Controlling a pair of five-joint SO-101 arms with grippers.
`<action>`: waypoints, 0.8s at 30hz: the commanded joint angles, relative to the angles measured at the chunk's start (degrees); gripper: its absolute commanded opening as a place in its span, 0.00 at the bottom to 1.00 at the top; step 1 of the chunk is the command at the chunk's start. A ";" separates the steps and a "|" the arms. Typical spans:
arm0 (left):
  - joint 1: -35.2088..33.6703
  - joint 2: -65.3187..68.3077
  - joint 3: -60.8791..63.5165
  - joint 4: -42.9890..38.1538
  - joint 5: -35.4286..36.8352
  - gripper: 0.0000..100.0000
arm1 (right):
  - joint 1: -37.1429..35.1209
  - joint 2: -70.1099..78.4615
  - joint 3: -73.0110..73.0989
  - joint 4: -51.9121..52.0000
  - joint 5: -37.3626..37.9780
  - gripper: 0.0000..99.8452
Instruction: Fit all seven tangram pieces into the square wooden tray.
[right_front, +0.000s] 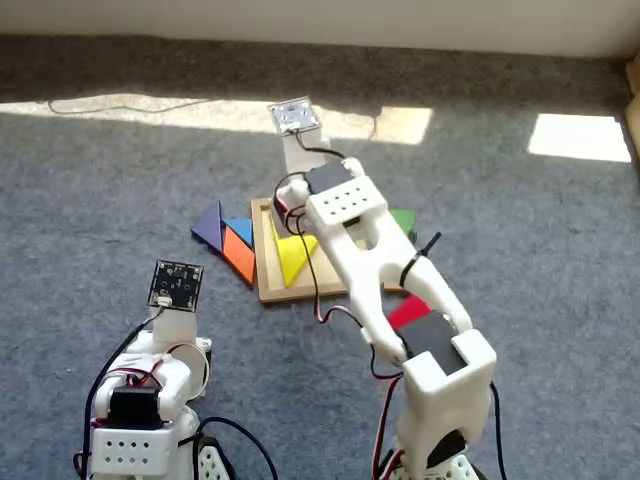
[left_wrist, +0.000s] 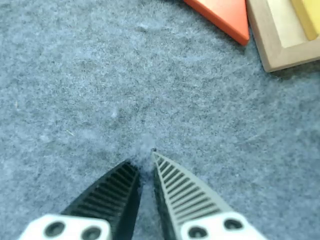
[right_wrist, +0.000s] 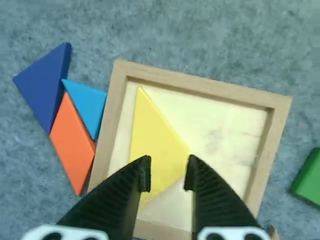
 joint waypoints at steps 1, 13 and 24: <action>-0.48 -1.27 1.19 0.18 -0.18 0.01 | 2.77 -3.12 -3.12 0.31 2.02 0.03; -0.48 -1.27 1.19 0.18 -0.18 0.01 | -2.33 13.14 -1.98 -1.71 2.29 0.03; -0.48 -1.27 1.19 0.18 -0.18 0.01 | -9.63 12.09 -3.03 -1.54 2.20 0.03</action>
